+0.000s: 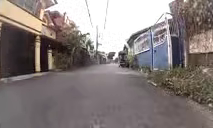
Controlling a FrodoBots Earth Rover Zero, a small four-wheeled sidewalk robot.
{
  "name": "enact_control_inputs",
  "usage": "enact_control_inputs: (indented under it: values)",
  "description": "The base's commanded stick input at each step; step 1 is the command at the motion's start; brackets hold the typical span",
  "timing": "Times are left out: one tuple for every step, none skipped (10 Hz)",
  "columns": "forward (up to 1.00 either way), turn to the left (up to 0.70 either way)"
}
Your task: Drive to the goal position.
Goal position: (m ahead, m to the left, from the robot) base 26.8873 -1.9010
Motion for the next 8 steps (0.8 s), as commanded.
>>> enact_control_inputs:
  values:
    - [1.00,0.00]
    - [1.00,0.00]
    - [1.00,0.00]
    - [1.00,0.00]
    - [1.00,0.00]
    - [1.00,0.00]
    - [1.00,0.00]
    - [1.00,0.00]
